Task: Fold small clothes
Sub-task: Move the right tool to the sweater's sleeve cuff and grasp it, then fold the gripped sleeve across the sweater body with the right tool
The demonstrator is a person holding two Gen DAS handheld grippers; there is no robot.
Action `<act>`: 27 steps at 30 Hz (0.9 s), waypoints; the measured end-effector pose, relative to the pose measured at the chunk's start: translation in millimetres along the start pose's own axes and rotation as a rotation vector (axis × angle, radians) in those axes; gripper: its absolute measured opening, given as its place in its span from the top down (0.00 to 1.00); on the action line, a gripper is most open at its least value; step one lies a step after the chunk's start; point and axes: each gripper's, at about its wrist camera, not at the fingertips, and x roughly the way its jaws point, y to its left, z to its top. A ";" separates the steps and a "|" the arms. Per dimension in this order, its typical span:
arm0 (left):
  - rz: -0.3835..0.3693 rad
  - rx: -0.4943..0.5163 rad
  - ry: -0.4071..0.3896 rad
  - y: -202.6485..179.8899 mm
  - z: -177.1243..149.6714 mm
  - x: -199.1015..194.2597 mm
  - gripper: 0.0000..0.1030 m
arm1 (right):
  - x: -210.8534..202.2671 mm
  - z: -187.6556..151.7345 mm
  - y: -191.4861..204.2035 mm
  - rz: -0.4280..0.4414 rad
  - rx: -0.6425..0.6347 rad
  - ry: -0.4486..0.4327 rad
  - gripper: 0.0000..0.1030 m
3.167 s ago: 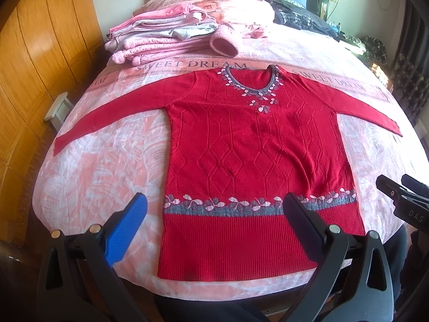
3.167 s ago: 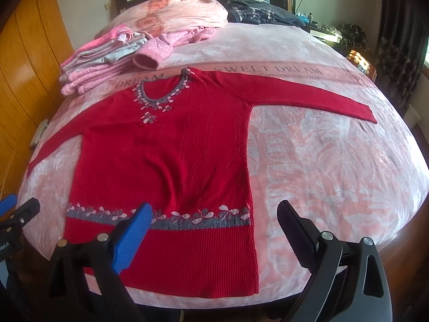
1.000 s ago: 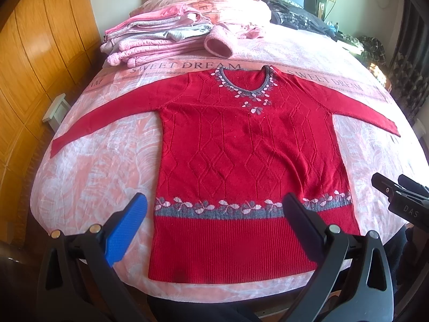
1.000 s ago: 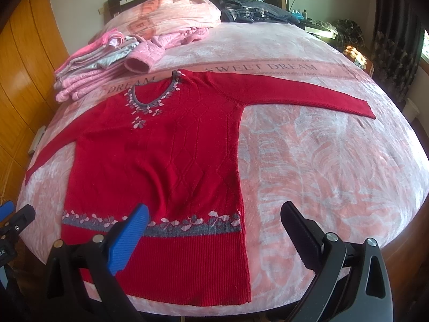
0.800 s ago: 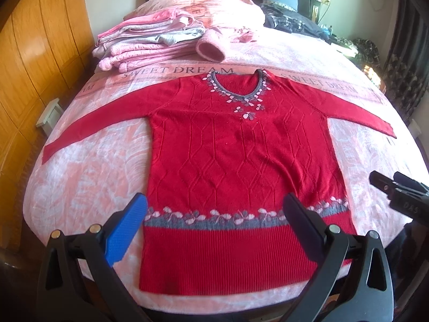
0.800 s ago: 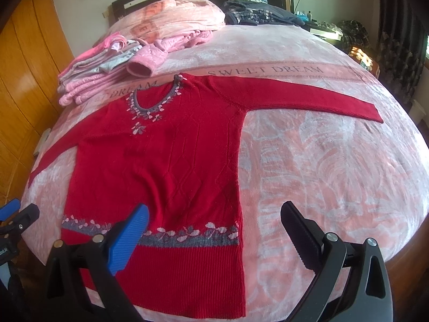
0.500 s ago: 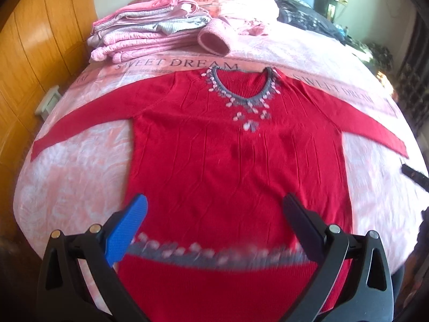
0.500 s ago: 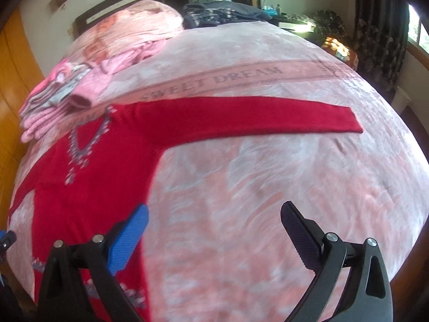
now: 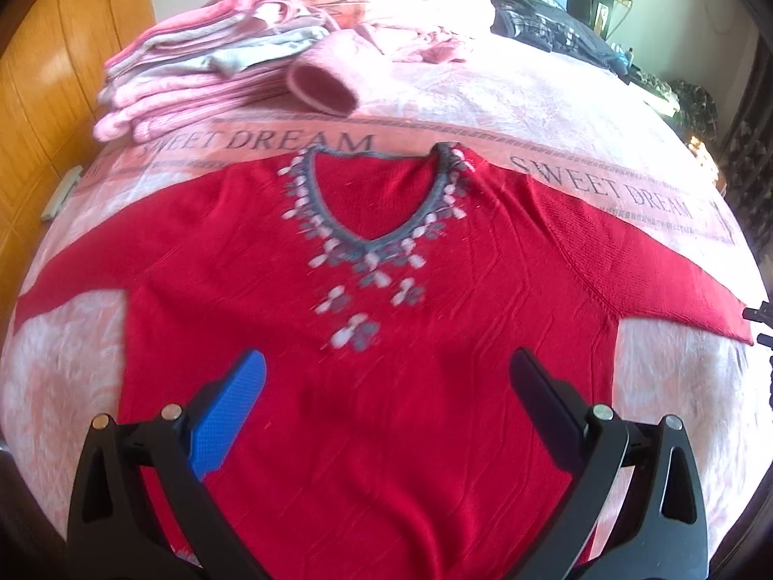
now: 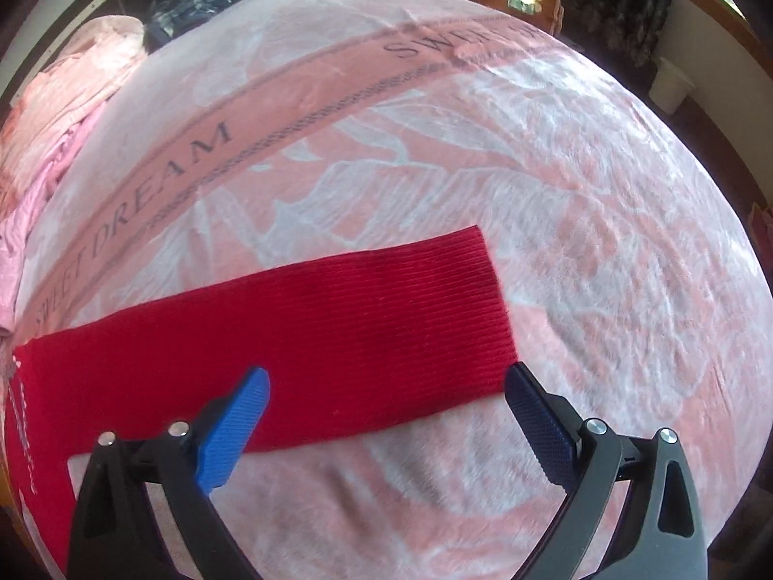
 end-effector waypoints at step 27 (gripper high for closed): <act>0.040 -0.023 0.050 23.2 4.8 36.1 0.03 | -20.8 8.4 53.3 0.172 -0.142 -0.039 0.92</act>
